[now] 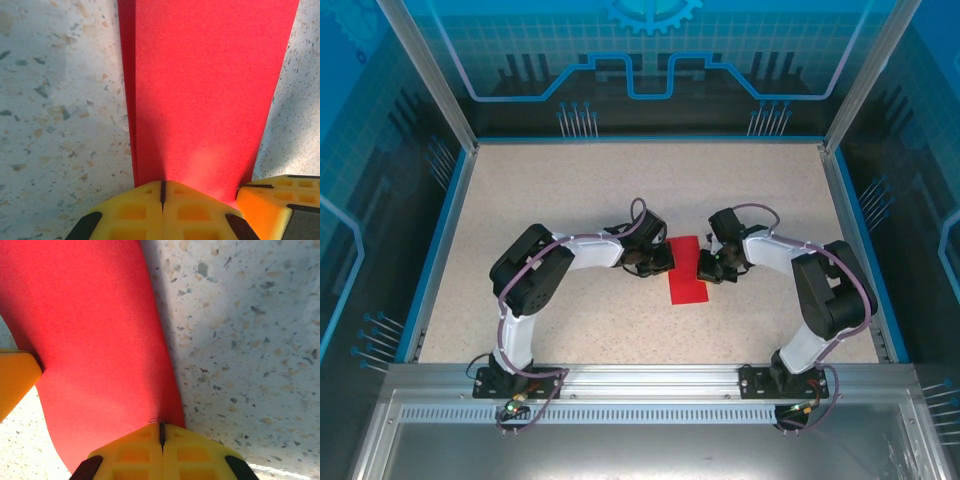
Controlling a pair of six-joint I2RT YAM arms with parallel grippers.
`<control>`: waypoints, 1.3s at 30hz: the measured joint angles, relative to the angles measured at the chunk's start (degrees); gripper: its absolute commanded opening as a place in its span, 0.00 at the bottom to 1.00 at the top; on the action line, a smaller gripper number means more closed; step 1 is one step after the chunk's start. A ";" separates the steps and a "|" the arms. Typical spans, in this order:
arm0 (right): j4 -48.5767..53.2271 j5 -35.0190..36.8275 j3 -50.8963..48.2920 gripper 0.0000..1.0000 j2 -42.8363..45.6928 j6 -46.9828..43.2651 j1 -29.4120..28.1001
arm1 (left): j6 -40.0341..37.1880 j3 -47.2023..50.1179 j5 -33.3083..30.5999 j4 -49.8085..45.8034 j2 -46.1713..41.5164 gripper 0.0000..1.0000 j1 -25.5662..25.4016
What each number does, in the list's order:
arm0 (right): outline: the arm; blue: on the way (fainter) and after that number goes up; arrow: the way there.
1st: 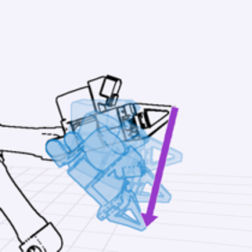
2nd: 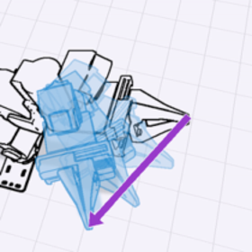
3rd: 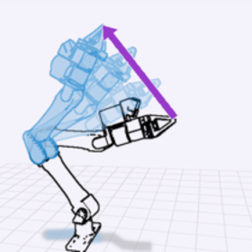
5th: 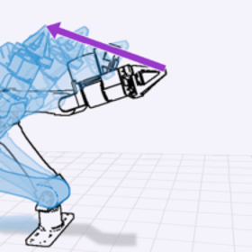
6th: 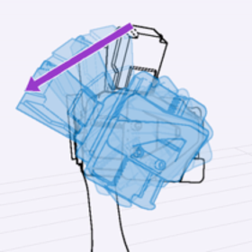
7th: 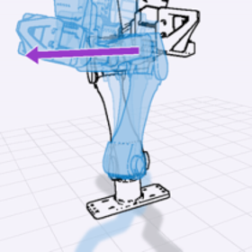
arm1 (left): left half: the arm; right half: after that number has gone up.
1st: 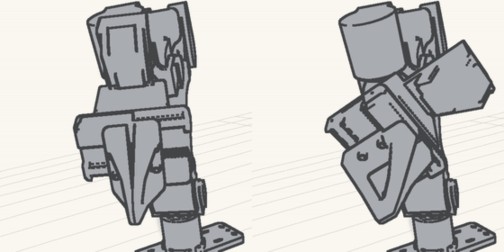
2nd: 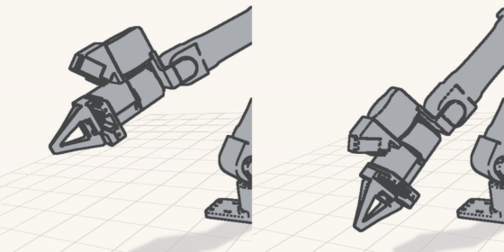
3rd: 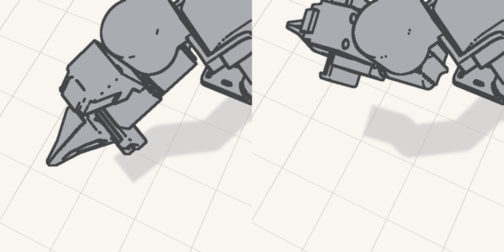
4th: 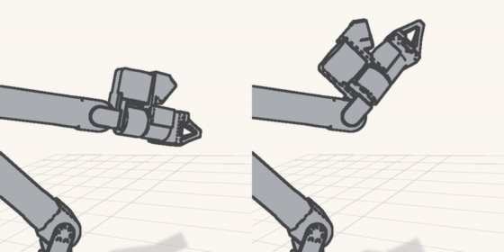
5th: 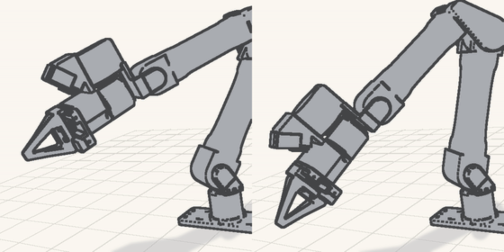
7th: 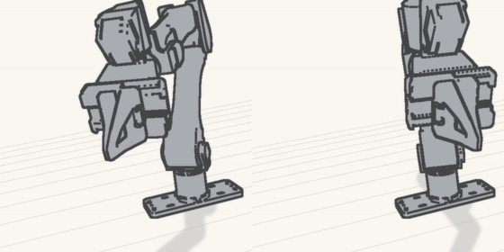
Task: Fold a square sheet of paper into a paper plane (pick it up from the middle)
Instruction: Fold the square sheet of paper in half at the center of the table, then rotate the paper at the center of the table.
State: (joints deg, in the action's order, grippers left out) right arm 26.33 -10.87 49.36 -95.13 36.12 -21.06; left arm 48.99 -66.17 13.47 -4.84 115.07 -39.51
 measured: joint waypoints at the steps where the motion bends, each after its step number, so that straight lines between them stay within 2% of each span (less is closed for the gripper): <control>1: -0.13 -0.07 -0.15 0.00 0.04 0.00 0.02 | 0.00 0.04 0.00 0.04 0.00 0.00 0.00; 7: -0.04 0.48 -0.33 0.00 0.50 0.35 0.00 | 0.00 0.17 -0.13 0.20 -0.07 0.00 -0.04; 13: 4.46 6.43 -2.25 0.01 4.55 1.90 -0.26 | -0.02 0.17 -0.17 0.17 -0.15 0.00 -0.04; 14: 5.60 7.15 -2.71 0.03 5.42 2.03 -0.28 | -0.02 0.17 -0.15 0.17 -0.15 0.00 -0.04; 20: 6.60 6.80 -3.30 0.40 12.22 0.79 -0.33 | -1.64 -0.33 -0.20 0.13 -0.52 0.02 -0.11; 24: 4.13 2.56 -2.67 0.49 12.81 -2.32 -0.26 | -4.20 -1.88 -0.17 -4.02 -1.03 0.20 -0.20; 29: 1.73 -1.55 -0.39 0.49 6.71 -5.31 0.00 | -6.21 -4.98 -0.15 -12.09 -2.38 0.28 -0.24; 35: 0.52 -5.11 1.53 0.37 1.75 -7.15 0.11 | -7.19 -6.01 -0.15 -16.37 -8.24 0.30 1.46; 39: -0.04 -7.37 1.53 0.36 1.75 -7.67 0.11 | -7.17 -4.09 -0.15 -16.57 -13.14 0.30 4.00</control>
State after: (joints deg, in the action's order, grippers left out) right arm 26.28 -18.24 50.89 -93.38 28.45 -20.95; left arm 41.82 -70.26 13.32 -21.41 101.93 -35.51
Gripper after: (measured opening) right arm 0.366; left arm 0.300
